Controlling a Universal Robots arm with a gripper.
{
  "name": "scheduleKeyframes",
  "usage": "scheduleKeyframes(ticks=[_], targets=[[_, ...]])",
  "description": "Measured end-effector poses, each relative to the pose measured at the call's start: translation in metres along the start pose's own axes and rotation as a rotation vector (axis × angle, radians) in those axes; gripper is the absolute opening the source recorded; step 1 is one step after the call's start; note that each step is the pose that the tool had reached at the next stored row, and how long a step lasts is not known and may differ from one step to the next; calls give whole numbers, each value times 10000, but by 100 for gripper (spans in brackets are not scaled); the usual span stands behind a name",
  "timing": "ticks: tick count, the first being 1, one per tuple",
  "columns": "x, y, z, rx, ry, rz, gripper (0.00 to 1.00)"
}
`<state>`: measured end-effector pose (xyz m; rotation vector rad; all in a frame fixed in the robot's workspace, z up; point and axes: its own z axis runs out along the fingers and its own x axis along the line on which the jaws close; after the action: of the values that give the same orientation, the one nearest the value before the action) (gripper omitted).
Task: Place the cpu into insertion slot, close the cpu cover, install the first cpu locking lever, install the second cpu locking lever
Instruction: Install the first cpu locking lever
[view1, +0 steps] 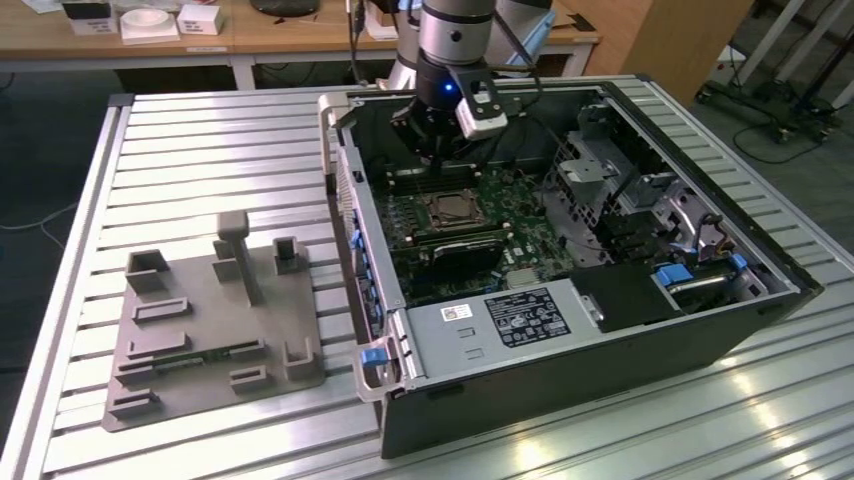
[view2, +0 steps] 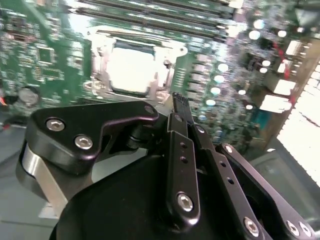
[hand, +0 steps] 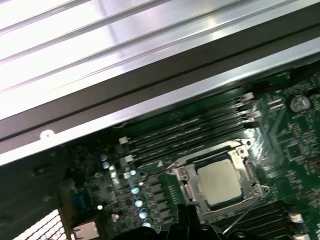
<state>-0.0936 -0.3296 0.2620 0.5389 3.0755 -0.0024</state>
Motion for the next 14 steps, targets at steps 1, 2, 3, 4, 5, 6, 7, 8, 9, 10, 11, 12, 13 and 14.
scheduleKeyframes(ticks=[1, 2, 3, 4, 5, 6, 7, 8, 9, 10, 11, 12, 13, 14], targets=[[35, -13, 1, -5, 2, -6, 10], [56, -20, 2, -15, 5, -35, 10], [65, -23, 5, -28, 9, -105, 10], [70, -24, 9, -41, 12, -204, 10], [71, -25, 12, -50, 15, -337, 10], [72, -26, 15, -62, 21, -494, 10], [73, -26, 20, -75, 25, -637, 10], [75, -27, 26, -83, 26, -768, 10], [81, -29, 28, -84, 27, -871, 10], [89, -32, 30, -85, 28, -948, 10], [104, -37, 32, -86, 28, -1000, 10], [122, -44, 34, -89, 28, -1037, 10], [143, -51, 35, -88, 28, -1061, 10], [169, -60, 36, -89, 28, -1072, 10]])
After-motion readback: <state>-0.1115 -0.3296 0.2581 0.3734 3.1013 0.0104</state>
